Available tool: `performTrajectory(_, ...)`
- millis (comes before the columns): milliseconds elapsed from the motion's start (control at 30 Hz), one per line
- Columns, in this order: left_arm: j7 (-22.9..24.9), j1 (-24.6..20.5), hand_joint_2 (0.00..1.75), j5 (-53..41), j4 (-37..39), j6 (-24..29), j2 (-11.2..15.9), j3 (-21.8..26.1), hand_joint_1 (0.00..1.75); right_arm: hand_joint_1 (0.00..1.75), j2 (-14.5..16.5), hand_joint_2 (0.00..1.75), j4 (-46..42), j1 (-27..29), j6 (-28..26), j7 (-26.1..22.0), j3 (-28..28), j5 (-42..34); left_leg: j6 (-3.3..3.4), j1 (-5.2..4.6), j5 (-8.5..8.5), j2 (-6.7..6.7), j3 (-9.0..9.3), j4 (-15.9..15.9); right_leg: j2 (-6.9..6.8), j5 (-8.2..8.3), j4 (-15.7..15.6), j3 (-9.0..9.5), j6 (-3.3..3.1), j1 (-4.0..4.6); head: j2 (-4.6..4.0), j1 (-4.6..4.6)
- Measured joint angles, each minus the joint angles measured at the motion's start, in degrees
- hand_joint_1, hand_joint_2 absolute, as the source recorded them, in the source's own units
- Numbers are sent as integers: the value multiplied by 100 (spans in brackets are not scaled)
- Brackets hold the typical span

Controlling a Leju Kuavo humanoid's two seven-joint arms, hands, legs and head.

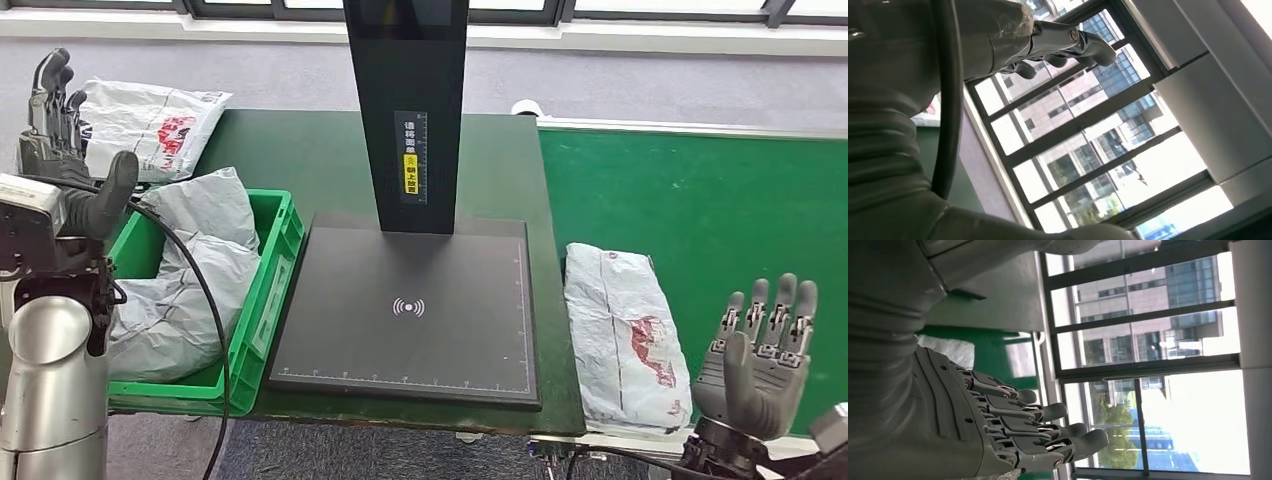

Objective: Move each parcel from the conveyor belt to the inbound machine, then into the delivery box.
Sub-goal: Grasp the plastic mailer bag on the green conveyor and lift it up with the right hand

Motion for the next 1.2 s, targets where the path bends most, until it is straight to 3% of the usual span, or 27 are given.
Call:
performTrajectory(167, -489, 197, 175, 210, -297, 208, -458, -105, 0, 0, -162, 175, 529, -416, 163, 576, -413, 898, 1, -1, 0, 15, 5, 0, 11, 2, 0, -2, 2, -3, 0, 0)
performTrajectory(267, -603, 356, 175, 221, -440, 386, -695, -290, 0, 0, -302, 175, 896, -729, 371, 671, -805, 1186, 4, -6, 0, 10, 3, 4, 8, 5, -1, 2, 7, -7, 0, 0)
performTrajectory(567, -634, 460, 175, 316, -558, 463, -892, -428, 0, 0, -364, 175, 1229, -968, 479, 701, -1200, 1319, 4, -6, 0, 11, 3, 5, 10, 5, -1, -2, 8, -6, 0, 0)
performTrajectory(667, -666, 546, 175, 387, -588, 337, -983, -472, 0, 0, -442, 175, 1375, -1064, 511, 951, -1252, 1648, 4, -6, -1, 16, 4, 4, 13, 5, -1, -2, 8, -5, 0, 0)
performTrajectory(900, -886, 1122, 175, 403, -714, 165, -1413, -857, 0, 0, -1216, 175, 2577, -1756, 946, 1748, -1524, 3240, 30, -14, -3, 15, 1, 7, 12, 13, -5, 5, 24, -27, 0, 1)
performTrajectory(1067, -934, 1362, 175, 636, -692, -45, -1602, -1083, 0, 0, -1982, 175, 4431, -2668, 1060, 2230, -1504, 4944, 58, -29, 3, 14, -3, 8, 8, 23, -5, 5, 40, -41, 0, 1)
performTrajectory(1200, -987, 1523, 175, 751, -574, -124, -1737, -1180, 0, 0, -2326, 175, 5923, -3272, 963, 2320, -1325, 5678, 64, -30, 7, 13, -3, 8, 4, 27, -5, 6, 45, -40, 0, 1)
